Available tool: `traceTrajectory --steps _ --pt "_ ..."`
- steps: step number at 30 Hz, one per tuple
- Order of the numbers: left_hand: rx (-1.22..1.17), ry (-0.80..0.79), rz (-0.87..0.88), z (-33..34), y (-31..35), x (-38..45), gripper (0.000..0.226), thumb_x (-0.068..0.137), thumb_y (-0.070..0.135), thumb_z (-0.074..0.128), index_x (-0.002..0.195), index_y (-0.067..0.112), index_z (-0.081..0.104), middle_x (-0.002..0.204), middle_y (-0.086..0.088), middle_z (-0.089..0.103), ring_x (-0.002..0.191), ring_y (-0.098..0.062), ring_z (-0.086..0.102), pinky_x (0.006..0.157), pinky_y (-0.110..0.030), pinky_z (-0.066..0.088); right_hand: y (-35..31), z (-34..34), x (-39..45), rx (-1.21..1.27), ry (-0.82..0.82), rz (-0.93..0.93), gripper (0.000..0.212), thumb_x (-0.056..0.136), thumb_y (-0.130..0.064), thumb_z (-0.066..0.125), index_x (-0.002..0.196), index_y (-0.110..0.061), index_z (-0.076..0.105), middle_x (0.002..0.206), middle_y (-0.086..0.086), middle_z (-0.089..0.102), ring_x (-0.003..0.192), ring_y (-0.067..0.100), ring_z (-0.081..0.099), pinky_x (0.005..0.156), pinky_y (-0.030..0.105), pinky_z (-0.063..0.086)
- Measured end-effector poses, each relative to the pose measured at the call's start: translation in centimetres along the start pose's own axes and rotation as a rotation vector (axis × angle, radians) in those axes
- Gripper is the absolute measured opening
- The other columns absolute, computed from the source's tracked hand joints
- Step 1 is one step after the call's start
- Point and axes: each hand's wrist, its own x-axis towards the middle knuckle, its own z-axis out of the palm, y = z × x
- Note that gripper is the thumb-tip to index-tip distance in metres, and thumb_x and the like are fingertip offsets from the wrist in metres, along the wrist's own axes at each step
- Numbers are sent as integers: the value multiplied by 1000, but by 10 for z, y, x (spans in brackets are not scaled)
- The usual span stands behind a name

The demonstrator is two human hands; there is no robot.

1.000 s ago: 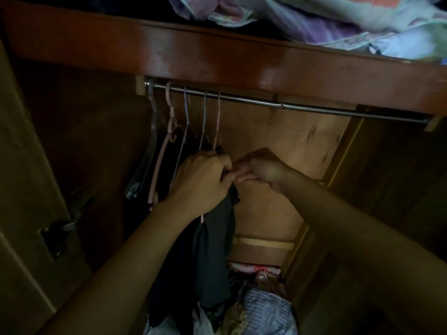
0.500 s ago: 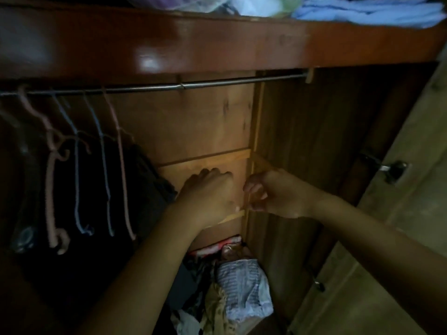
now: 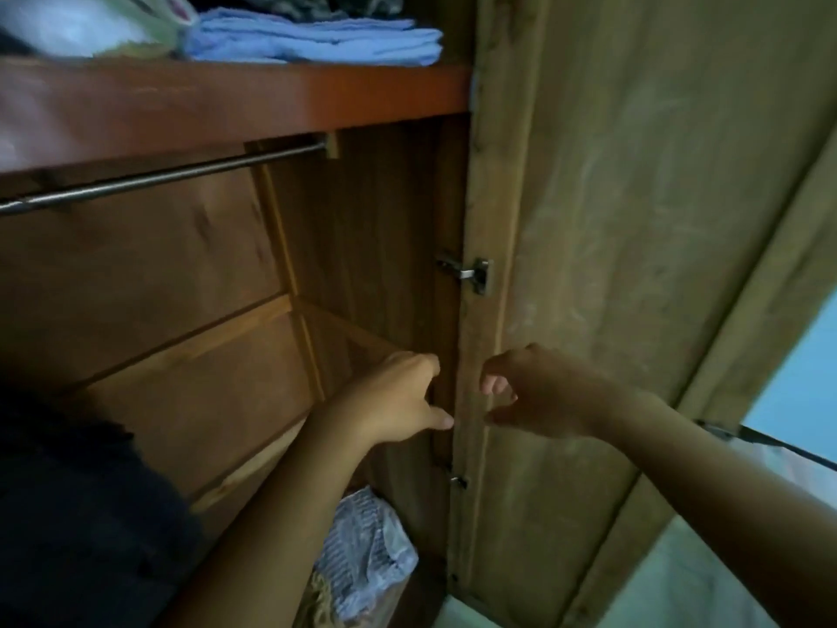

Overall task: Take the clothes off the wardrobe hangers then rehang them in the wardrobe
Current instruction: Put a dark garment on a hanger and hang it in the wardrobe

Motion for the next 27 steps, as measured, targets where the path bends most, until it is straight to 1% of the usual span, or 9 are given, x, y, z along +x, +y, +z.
traceTrajectory --steps 4,7,10,11,13,15,20,23,27 --pt "-29 -105 57 21 55 22 69 83 48 73 141 22 47 144 0 47 128 -15 46 99 -34 45 49 5 -48 29 9 130 33 89 -43 68 119 -32 61 115 -12 64 104 9 61 91 32 52" --pt "-38 -146 79 43 100 39 72 81 52 73 143 27 44 146 3 45 125 -13 47 89 -27 41 86 9 -89 39 24 218 30 91 -41 65 119 -30 61 114 -11 65 97 8 58 84 26 48" --pt "-49 -182 119 66 143 54 76 78 54 75 143 36 41 149 7 42 130 -14 46 83 -27 41 119 11 -130 40 46 289 27 92 -37 66 116 -26 63 111 -9 66 89 7 57 72 19 43" --pt "-54 -199 141 73 156 58 75 77 54 75 142 38 41 147 8 44 129 -12 47 77 -24 41 129 12 -143 44 55 318 26 92 -36 66 116 -25 63 111 -8 67 90 9 59 73 20 47" --pt "-47 -236 210 86 183 65 73 77 53 75 141 40 42 144 10 47 124 -9 49 66 -17 37 145 11 -167 56 71 380 29 92 -36 66 118 -23 63 112 -5 67 98 13 63 83 28 54" --pt "-38 -277 290 98 206 71 72 78 52 75 142 37 43 143 9 50 122 -9 52 64 -15 37 158 11 -188 71 81 435 32 91 -38 68 120 -24 62 115 -4 67 101 15 63 88 31 54" --pt "28 -326 467 122 259 86 64 81 48 75 137 31 50 137 7 54 103 -4 55 73 -20 48 181 13 -231 70 126 572 37 91 -41 67 123 -24 61 119 -4 66 102 15 61 87 30 53" --pt "96 -319 536 135 283 95 69 81 52 73 140 29 47 136 4 54 108 -12 57 86 -31 53 189 16 -253 87 160 686 38 91 -41 67 124 -26 59 119 -4 65 102 15 61 86 30 53" --pt "192 -335 697 148 310 101 70 81 58 70 140 29 48 135 3 57 111 -15 57 90 -36 52 189 29 -280 82 229 849 38 91 -40 67 125 -27 58 116 -4 65 100 15 61 79 26 47"
